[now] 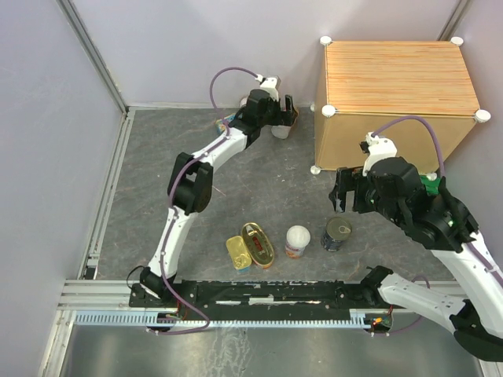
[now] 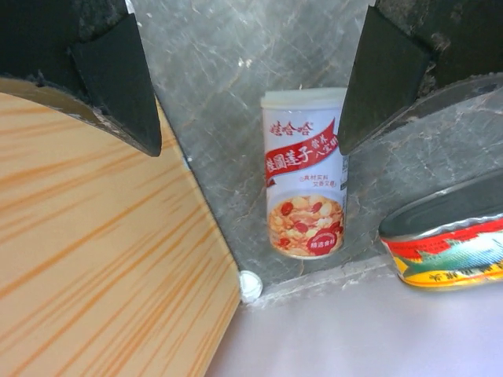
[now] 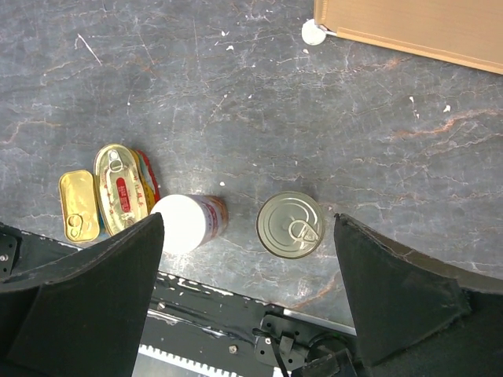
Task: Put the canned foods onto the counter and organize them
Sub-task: Adjust the canned food at the center of the board.
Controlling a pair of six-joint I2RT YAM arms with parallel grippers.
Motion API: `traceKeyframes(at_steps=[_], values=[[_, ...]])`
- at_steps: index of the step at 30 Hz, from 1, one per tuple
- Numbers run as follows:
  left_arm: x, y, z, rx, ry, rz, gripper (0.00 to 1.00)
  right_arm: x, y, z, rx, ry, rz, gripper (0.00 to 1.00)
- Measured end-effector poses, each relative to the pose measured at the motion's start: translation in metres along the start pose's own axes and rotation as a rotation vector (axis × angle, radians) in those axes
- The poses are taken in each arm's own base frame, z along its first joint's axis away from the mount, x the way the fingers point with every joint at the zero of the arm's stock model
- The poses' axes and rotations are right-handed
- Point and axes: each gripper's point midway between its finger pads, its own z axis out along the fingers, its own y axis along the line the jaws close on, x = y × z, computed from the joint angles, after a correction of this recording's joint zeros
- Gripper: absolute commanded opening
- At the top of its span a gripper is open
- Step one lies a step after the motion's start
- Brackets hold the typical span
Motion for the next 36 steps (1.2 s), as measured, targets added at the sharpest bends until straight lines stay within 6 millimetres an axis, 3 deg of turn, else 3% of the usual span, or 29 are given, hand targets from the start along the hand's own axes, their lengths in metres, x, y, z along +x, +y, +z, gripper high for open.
traceKeyframes(at_steps=[6,9,11,14,18,21,24,28,36], values=[[0.063,0.026,0.039,-0.048,0.070,-0.022,0.99,0.000,0.000,0.006,0.009,0.019,-0.043,0.97],[0.095,0.039,0.047,-0.082,0.128,-0.026,0.99,-0.003,0.002,0.009,0.011,0.025,-0.063,0.97],[0.105,0.043,0.051,-0.095,0.140,-0.023,0.99,-0.004,0.002,0.010,0.013,0.029,-0.077,0.97],[0.095,0.040,0.057,-0.094,0.123,-0.016,0.97,-0.004,0.003,0.013,0.016,0.037,-0.089,0.97],[0.084,0.031,0.058,-0.076,0.106,0.013,0.83,-0.004,0.003,0.016,0.018,0.043,-0.096,0.97],[0.087,0.028,0.057,-0.069,0.116,0.031,0.62,-0.005,0.004,0.018,0.014,0.034,-0.095,0.97],[0.090,0.024,0.057,-0.045,0.131,0.032,0.52,-0.002,0.004,0.019,0.016,0.039,-0.095,0.97],[0.093,0.022,0.054,-0.027,0.141,0.031,0.19,-0.003,0.004,0.019,0.016,0.038,-0.088,0.97],[0.107,0.010,0.021,-0.022,0.232,0.019,0.03,-0.010,0.008,0.013,-0.002,0.015,-0.055,0.97]])
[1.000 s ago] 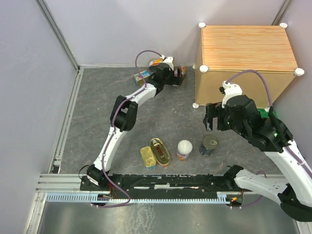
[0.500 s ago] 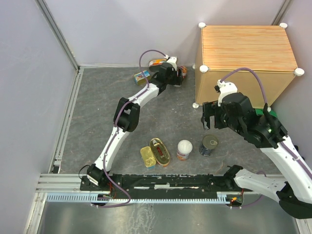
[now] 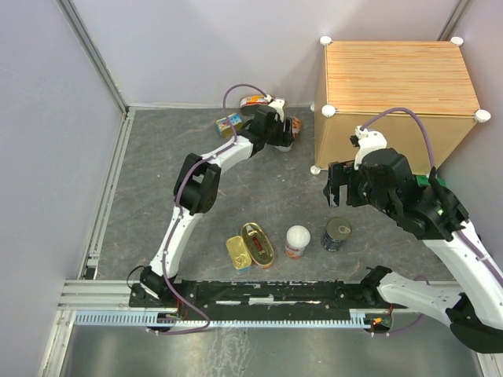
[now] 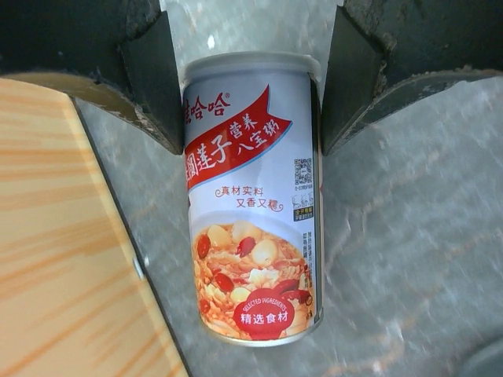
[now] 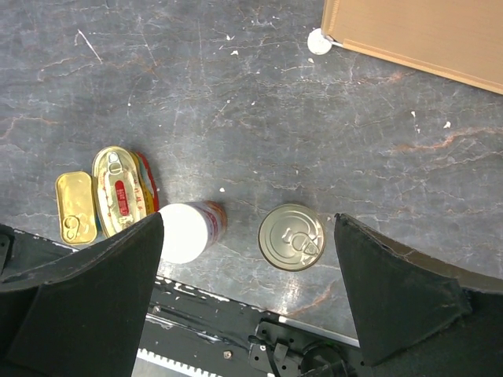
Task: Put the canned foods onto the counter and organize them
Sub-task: Adjust the canned food at the center of the board.
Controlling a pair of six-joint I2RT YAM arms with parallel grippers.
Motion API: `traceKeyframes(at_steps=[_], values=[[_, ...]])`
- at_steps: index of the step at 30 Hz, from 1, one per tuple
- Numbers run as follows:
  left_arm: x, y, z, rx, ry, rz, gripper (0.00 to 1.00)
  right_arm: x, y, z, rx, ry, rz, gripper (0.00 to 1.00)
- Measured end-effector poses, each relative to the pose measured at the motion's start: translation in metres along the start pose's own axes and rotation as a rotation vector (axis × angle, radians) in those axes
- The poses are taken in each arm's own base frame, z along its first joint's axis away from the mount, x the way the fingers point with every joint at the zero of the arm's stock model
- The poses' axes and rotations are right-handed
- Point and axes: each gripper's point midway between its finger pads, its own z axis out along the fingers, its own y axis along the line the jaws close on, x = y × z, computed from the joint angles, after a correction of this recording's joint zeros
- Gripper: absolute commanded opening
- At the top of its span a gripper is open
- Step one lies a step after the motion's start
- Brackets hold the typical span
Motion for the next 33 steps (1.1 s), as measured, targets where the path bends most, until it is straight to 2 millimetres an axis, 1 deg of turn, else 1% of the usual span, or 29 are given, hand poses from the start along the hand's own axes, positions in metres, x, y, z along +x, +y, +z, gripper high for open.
traceKeyframes(at_steps=[5,6,8,9,10,14,20,24,29,31,33], values=[[0.022,-0.009,-0.034,0.010,0.103,-0.011,0.03,0.000,0.003,-0.003,-0.023,-0.007,0.016,0.97],[0.031,-0.010,-0.045,0.013,0.138,-0.019,0.03,0.001,0.003,-0.004,-0.025,-0.010,0.018,0.97],[0.039,-0.014,-0.063,0.020,0.186,-0.031,0.03,0.002,0.003,-0.004,-0.027,-0.008,0.022,0.97],[0.045,-0.017,-0.075,0.030,0.218,-0.042,0.03,0.002,0.003,-0.004,-0.027,-0.008,0.023,0.98],[0.046,-0.018,-0.079,0.033,0.227,-0.046,0.03,0.002,0.004,-0.003,-0.027,-0.006,0.025,1.00],[0.054,-0.029,-0.119,0.057,0.301,-0.084,0.03,0.003,0.009,0.005,-0.032,0.018,0.031,0.99],[0.045,-0.045,-0.172,0.088,0.354,-0.102,0.03,0.003,0.021,0.020,-0.060,0.045,0.046,0.99],[0.034,-0.053,-0.201,0.105,0.369,-0.096,0.03,0.006,0.028,0.031,-0.078,0.055,0.052,0.99],[0.013,-0.062,-0.242,0.123,0.328,-0.062,0.03,0.006,0.037,0.048,-0.090,0.075,0.053,0.99],[0.009,-0.065,-0.259,0.127,0.313,-0.048,0.03,0.005,0.041,0.055,-0.099,0.078,0.054,0.99],[0.008,-0.068,-0.269,0.127,0.306,-0.037,0.05,0.004,0.044,0.058,-0.104,0.080,0.054,0.99]])
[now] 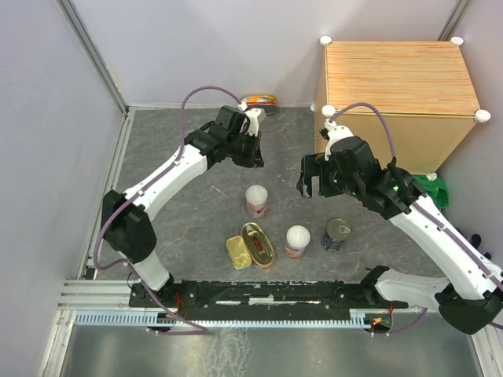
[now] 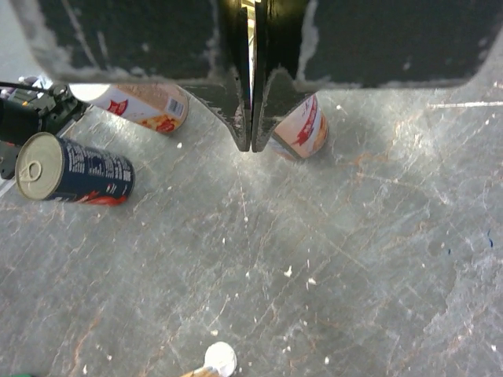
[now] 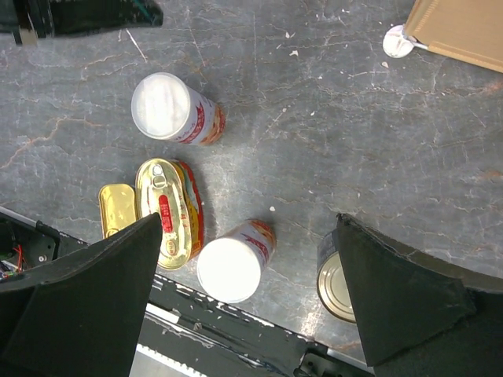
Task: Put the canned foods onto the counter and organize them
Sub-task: Adjust the canned food at the center of the board.
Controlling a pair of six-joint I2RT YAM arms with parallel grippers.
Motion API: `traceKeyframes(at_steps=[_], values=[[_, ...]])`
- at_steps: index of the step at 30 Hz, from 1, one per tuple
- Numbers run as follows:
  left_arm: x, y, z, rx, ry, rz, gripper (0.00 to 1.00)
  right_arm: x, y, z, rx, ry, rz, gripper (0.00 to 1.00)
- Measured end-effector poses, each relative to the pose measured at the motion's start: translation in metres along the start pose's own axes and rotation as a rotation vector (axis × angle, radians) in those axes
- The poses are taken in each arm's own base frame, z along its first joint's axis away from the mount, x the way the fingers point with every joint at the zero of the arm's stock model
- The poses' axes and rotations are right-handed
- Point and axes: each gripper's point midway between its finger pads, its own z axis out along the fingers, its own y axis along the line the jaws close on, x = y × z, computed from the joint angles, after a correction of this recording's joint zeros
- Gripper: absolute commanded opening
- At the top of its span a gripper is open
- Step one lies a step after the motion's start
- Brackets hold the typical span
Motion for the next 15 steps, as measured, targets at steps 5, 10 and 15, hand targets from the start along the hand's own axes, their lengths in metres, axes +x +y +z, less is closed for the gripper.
traceKeyframes(at_steps=[5,10,15], values=[[0.019,0.003,-0.008,-0.057,0.007,0.014,0.31,-0.001,0.007,0.008,-0.016,0.003,-0.008,0.99],[0.031,0.023,-0.028,-0.173,-0.060,0.008,0.49,0.009,0.021,0.027,-0.030,0.057,-0.055,0.99],[0.029,0.039,-0.059,-0.275,-0.218,-0.026,0.64,0.024,0.039,0.053,-0.039,0.129,-0.124,1.00]])
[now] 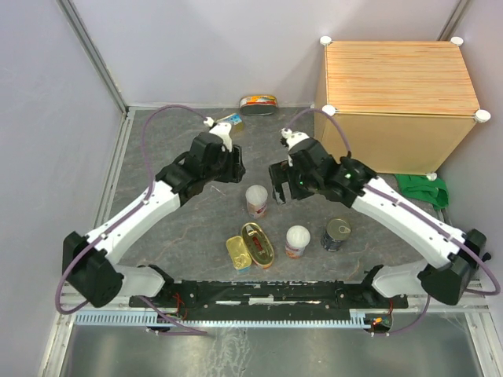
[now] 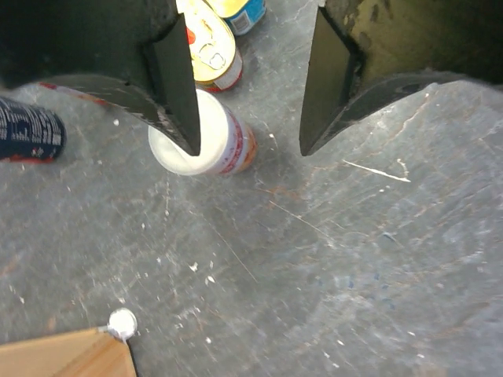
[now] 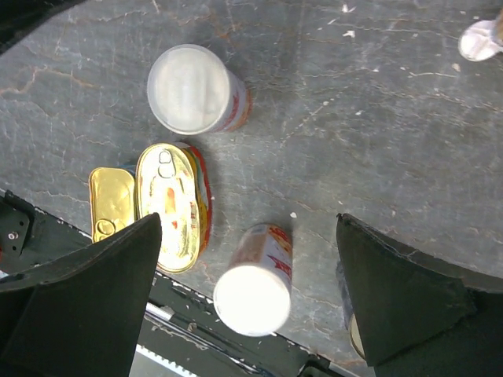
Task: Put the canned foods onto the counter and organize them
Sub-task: Move the canned food to the center of the board.
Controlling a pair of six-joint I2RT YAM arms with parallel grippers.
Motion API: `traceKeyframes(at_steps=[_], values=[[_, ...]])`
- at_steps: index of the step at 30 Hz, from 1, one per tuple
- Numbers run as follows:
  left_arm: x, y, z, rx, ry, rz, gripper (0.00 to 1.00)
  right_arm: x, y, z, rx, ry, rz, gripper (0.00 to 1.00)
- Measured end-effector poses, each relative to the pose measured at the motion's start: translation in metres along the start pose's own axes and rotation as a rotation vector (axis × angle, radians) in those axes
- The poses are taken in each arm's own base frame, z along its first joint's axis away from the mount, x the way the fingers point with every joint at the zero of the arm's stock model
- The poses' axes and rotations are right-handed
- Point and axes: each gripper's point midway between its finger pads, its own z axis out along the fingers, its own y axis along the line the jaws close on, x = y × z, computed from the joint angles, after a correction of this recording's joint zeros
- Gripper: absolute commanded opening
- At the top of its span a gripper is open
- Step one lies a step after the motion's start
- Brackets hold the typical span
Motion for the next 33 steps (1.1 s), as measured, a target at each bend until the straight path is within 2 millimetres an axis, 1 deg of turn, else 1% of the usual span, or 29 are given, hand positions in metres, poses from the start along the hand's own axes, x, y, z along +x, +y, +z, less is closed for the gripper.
traceKeyframes(at_steps=[1,2,5,8,10,15,20,23,27,30,33], values=[[-0.002,0.004,-0.004,-0.016,-0.030,-0.012,0.66,0.000,0.004,0.004,-0.004,0.003,-0.009,1.00],[-0.003,0.007,-0.006,-0.027,-0.049,-0.022,0.67,0.004,0.009,0.012,-0.008,0.021,-0.025,1.00],[0.001,0.017,-0.013,-0.068,-0.097,-0.063,0.72,0.008,0.021,0.029,-0.013,0.047,-0.059,1.00],[0.007,0.025,-0.019,-0.095,-0.125,-0.097,0.74,0.011,0.032,0.046,-0.016,0.069,-0.091,1.00],[0.012,0.029,-0.024,-0.106,-0.139,-0.118,0.76,0.011,0.039,0.057,-0.018,0.077,-0.106,0.99],[0.017,0.035,-0.038,-0.114,-0.184,-0.170,0.77,0.004,0.052,0.083,-0.018,0.087,-0.135,0.99],[0.015,0.039,-0.057,-0.112,-0.237,-0.208,0.77,0.003,0.058,0.104,-0.010,0.108,-0.148,0.99],[0.011,0.040,-0.068,-0.108,-0.270,-0.224,0.79,0.008,0.060,0.117,-0.002,0.130,-0.158,0.99],[0.012,0.044,-0.080,-0.114,-0.301,-0.234,0.79,0.018,0.061,0.132,0.010,0.168,-0.171,0.99],[0.010,0.045,-0.085,-0.113,-0.317,-0.239,0.79,0.024,0.060,0.141,0.024,0.186,-0.178,0.99],[0.010,0.045,-0.085,-0.112,-0.318,-0.241,0.79,0.027,0.058,0.147,0.040,0.199,-0.183,0.99]])
